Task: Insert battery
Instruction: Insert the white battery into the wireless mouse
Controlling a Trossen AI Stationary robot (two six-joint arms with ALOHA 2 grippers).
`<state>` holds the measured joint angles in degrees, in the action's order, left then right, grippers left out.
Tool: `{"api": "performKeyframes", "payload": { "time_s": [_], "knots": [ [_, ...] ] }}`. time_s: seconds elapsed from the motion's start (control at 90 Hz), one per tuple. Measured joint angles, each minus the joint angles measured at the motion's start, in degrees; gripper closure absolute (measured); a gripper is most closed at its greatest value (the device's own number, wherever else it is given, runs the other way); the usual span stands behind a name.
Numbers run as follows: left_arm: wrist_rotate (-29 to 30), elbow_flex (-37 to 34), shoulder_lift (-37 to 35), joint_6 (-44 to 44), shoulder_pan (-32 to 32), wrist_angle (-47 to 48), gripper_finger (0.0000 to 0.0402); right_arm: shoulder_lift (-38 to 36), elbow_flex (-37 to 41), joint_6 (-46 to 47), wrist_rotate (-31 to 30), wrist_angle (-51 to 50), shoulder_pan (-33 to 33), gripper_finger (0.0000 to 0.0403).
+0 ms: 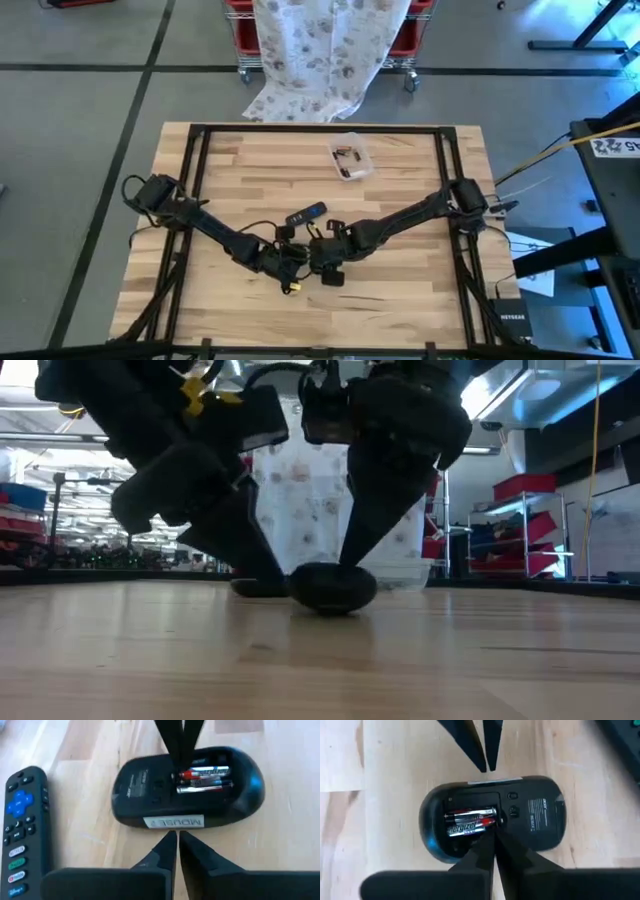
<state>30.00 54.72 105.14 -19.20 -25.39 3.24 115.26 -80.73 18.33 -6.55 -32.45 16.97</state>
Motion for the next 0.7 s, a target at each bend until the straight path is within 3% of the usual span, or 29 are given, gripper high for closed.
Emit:
{"api": "performKeyframes", "payload": {
  "time_s": [0.244, 0.478, 0.7],
  "knots": [
    [-0.48, 0.0, 0.0, 0.09, -1.9, -4.47, 0.0399, -0.55, 0.02, -2.38, -3.38, -0.05, 0.04, 0.0403],
    [1.87, 0.24, -0.04, 0.35, -3.17, -5.44, 0.0399, -1.86, 0.07, -8.03, -2.93, -0.24, 2.2, 0.0403],
    [7.57, 0.89, -0.92, 1.18, -2.48, -5.79, 0.0399, -2.71, 0.79, -9.64, 3.17, 3.03, 7.79, 0.0403]
  ]
}}
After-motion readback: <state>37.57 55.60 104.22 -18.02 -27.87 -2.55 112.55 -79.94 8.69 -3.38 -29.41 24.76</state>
